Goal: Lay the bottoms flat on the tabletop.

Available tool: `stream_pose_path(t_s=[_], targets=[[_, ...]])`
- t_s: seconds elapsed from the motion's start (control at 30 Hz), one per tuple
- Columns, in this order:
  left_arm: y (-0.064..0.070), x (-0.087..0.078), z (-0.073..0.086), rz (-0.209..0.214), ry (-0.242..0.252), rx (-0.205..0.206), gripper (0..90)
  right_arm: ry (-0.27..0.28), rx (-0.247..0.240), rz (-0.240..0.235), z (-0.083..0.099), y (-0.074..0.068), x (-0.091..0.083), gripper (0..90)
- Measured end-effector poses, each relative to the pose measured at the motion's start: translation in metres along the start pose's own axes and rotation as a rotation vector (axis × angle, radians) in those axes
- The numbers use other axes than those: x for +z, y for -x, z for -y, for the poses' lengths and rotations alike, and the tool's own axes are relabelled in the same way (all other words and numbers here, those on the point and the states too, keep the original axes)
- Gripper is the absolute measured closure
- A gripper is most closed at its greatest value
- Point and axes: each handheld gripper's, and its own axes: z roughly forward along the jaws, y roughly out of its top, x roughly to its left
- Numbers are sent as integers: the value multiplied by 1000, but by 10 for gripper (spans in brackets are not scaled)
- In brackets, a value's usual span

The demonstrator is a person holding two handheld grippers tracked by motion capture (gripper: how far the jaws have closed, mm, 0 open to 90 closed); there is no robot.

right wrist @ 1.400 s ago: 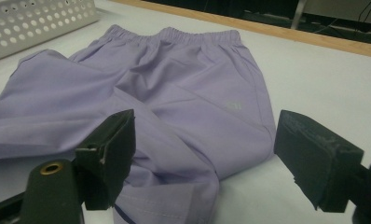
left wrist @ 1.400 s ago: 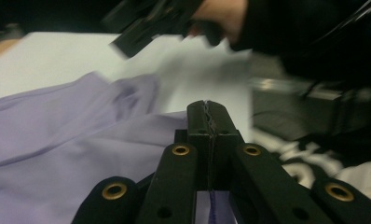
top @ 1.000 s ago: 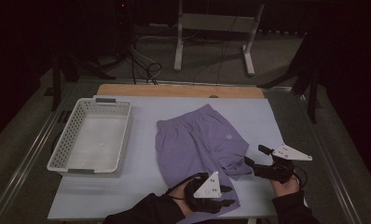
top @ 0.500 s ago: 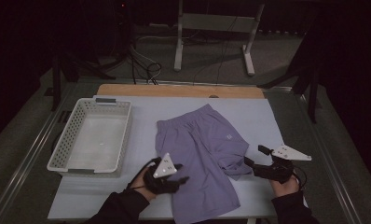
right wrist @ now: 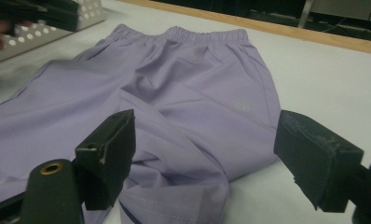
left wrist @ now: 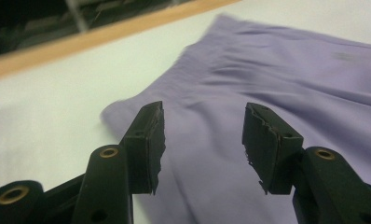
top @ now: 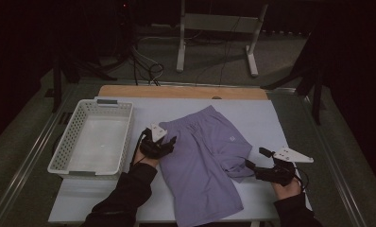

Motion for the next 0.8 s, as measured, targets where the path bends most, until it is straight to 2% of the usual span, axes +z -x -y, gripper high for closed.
stream_pose_path(t_s=[0.03,0.07,0.1,0.13,0.17,0.2,0.23,0.27,0.3,0.33,0.37,0.4,0.47,0.5,0.53,0.57,0.6,0.63,0.7,0.8], targets=[[-8,13,-1,-46,-23,-30,501,-1,-2,-3,0,0,0,206],[-8,13,-1,-46,-23,-30,503,-1,-2,-3,0,0,0,206],[-16,25,-2,-77,-52,-78,505,-3,-5,-7,1,0,0,206],[-16,25,-2,-77,-52,-78,518,-3,-5,-7,1,0,0,206],[-23,34,-1,-108,-69,-94,519,-3,-4,-9,1,0,0,207],[-23,34,-1,-108,-69,-94,520,-3,-4,-9,1,0,0,207],[-29,43,-1,-143,-88,-124,524,-1,-4,-11,1,-1,1,207],[-29,43,-1,-143,-88,-124,524,-1,-4,-11,1,-1,1,207],[-34,52,-1,-161,-111,-130,524,-14,-8,-13,2,0,3,207],[-34,52,-1,-161,-111,-130,524,-14,-8,-13,2,0,3,207],[-41,58,0,-133,-122,-199,524,-14,-6,-18,3,0,4,208],[-41,58,0,-133,-122,-199,533,-14,-6,-18,3,0,4,208],[-44,63,0,-110,-135,-239,562,-15,-11,-18,3,-1,4,208],[-46,69,1,-125,-157,-213,571,-20,-12,-21,3,-1,4,208],[-46,69,1,-125,-157,-213,572,-20,-12,-21,3,-1,4,208],[-47,71,1,-100,-166,-247,606,-14,-7,-25,3,-1,4,209],[-47,71,1,-100,-166,-247,648,-14,-7,-25,3,-1,4,209],[-45,73,-1,-90,-174,-224,690,-15,-13,-22,3,-1,3,209],[-44,73,-5,-76,-176,-232,829,-14,-10,-22,3,-1,4,209],[-44,74,-10,-83,-173,-217,844,-11,-12,-23,2,-1,3,210]])
